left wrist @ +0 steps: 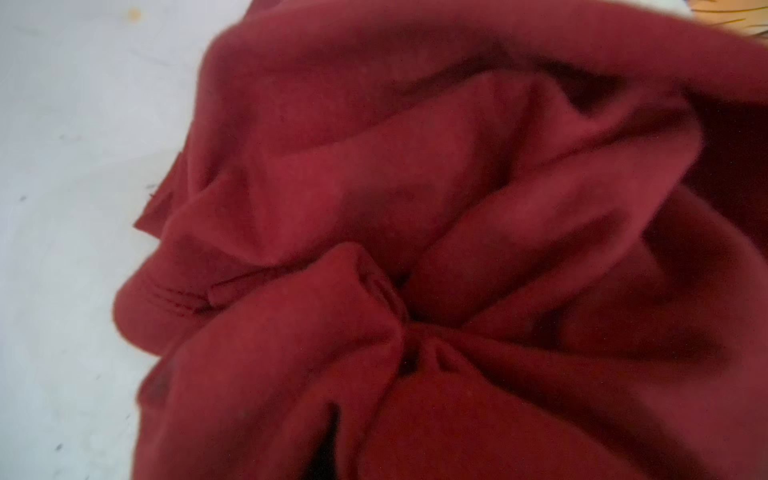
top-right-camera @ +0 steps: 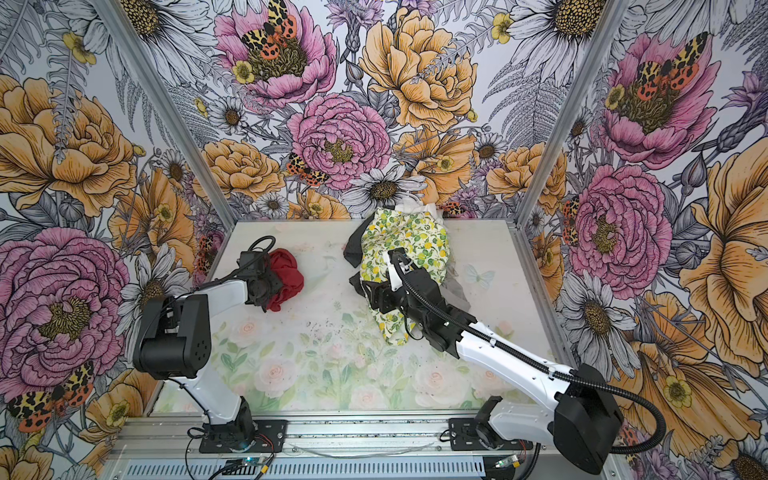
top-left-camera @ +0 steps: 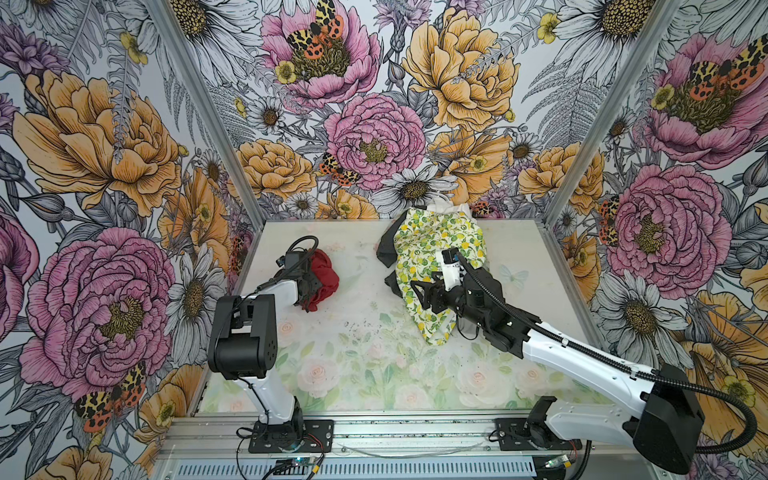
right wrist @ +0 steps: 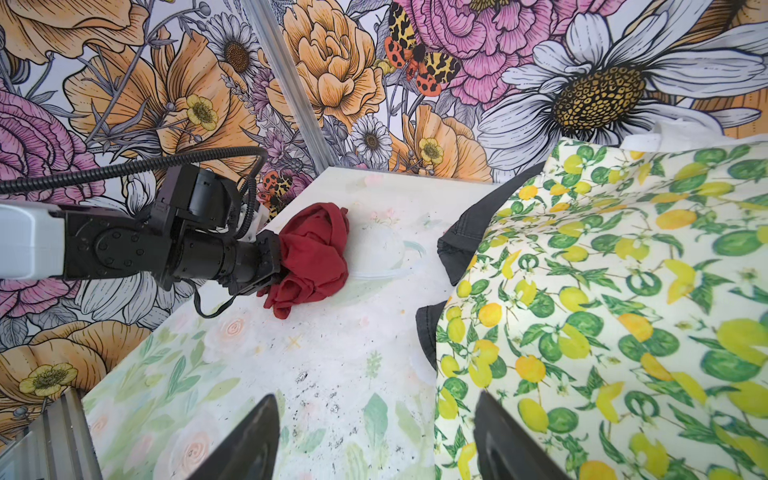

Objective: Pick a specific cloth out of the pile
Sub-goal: 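Lower the dark red cloth onto the table and open the left gripper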

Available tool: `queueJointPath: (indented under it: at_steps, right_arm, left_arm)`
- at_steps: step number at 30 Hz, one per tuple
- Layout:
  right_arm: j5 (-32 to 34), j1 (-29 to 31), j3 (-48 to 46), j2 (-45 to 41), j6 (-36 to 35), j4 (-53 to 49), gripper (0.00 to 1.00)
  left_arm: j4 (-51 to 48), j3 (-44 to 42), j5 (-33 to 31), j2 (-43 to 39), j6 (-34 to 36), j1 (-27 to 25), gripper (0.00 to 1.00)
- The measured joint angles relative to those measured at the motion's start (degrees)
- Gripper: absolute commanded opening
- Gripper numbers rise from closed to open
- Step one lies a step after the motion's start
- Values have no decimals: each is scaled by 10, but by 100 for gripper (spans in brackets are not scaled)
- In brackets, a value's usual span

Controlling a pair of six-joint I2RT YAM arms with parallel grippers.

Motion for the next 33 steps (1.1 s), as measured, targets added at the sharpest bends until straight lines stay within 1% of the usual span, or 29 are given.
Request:
queueJointPath:
  at_steps: [10,16,21,25,26,30,31,33]
  right_arm:
    - [20,-12,-1,-13,-2,-5,76]
    - [24,-33,-8,-13,-2,-11,77]
    - [21,-45,-8,-9,-7,-18,77]
    - [14,-45,-8,0,-11,-25,76]
    - [12,-45,-8,0,-12,-29,76]
    - [12,-45,-8,-1,-17,-35,76]
    - [12,-45,-8,-2,-18,-36,76]
    - [12,-45,-8,-6,-18,-37,76]
  left_arm:
    - [-51,161,21,115,10,38,0]
    - [-89,216,27,145,17,63,4]
    - [-112,255,30,169,20,80,10]
    - [-125,276,30,178,26,85,25]
    - [-128,279,31,179,28,85,31]
    - [-135,281,32,179,37,86,63]
    - [-136,281,33,178,40,86,68]
    - [-135,276,34,171,47,85,74]
